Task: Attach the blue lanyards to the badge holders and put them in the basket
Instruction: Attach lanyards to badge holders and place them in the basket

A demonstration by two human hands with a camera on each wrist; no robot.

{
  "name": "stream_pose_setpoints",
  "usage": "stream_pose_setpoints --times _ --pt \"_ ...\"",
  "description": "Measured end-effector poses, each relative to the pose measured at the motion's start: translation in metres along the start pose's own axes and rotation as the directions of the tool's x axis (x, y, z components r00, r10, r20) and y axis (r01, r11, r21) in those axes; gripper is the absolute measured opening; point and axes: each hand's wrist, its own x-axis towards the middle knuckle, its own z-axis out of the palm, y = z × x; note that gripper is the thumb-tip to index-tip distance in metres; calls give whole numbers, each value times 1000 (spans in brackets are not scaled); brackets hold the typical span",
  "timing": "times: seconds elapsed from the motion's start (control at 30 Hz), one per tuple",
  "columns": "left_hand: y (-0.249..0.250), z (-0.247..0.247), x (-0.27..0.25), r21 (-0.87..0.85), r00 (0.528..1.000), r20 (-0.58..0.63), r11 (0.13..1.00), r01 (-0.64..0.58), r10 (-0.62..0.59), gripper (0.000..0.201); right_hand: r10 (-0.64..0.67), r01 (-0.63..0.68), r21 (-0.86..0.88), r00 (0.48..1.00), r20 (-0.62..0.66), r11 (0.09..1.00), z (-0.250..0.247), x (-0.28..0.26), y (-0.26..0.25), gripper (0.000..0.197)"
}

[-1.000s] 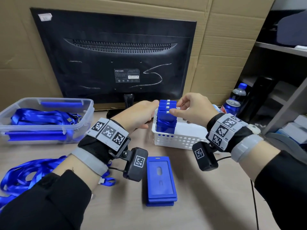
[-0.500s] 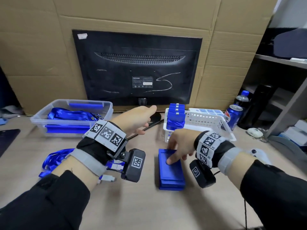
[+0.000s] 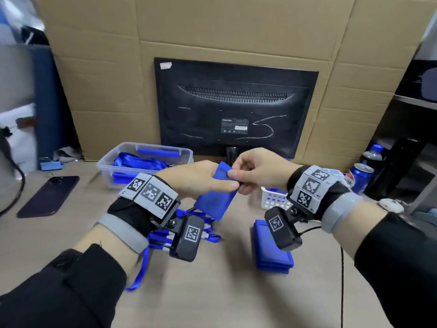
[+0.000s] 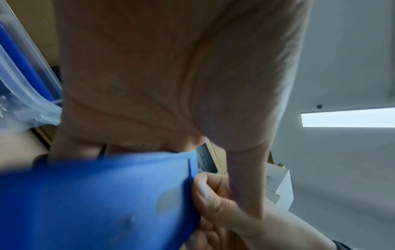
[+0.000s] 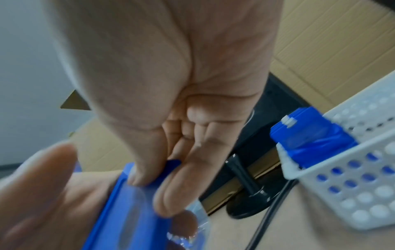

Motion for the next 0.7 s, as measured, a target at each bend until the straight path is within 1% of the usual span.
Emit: stream_pose_setpoints --times 0.07,0.1,0.13,0.17,0.23,0.27,0.3,0.33,0.4,0.5,0.6,0.63,0.67,0.7 --pt "-17 -18 -10 79 983 -180 996 46 -31 34 15 -15 100 1000 -3 995 20 12 -4 12" --pt "-26 -26 -15 94 965 -257 993 75 -48 25 46 -48 103 999 24 994 30 18 -3 16" --pt "-35 -34 -21 67 947 -314 993 96 -70 21 86 -90 42 993 79 995 40 23 -4 20" --pt "-41 -40 -26 16 932 -352 995 103 -90 21 138 -125 -91 979 153 988 49 28 -4 22" --pt "-54 -51 -35 -52 907 -404 993 109 -121 24 256 -140 -352 916 308 925 64 35 -5 18" --pt "-58 -55 -39 -67 899 -417 991 116 -133 24 299 -130 -425 884 359 896 71 38 -6 15" --pt "-61 -57 -43 -83 896 -421 989 119 -143 23 323 -117 -469 864 387 876 78 42 -7 14" --pt "-63 -59 -46 -101 893 -424 988 117 -149 22 334 -111 -493 858 391 863 85 46 -6 15" --pt "-66 -62 -51 -128 892 -422 984 120 -164 19 348 -118 -532 867 357 838 100 51 -7 21" --pt "-68 -61 -59 -208 890 -417 973 103 -183 10 370 -102 -628 875 312 772 116 54 -7 27" --pt "-63 -57 -63 -332 887 -430 943 16 -167 10 362 -54 -699 883 300 713 121 57 -8 26" --pt "-60 -55 -64 -393 889 -428 919 -19 -165 15 354 -35 -711 884 306 702 121 58 -9 24" --pt "-58 -54 -65 -446 891 -423 894 -45 -167 25 345 -19 -709 882 320 705 119 58 -11 21" --pt "-56 -54 -64 -473 893 -419 879 -60 -165 37 335 -11 -688 879 339 726 116 58 -13 19"
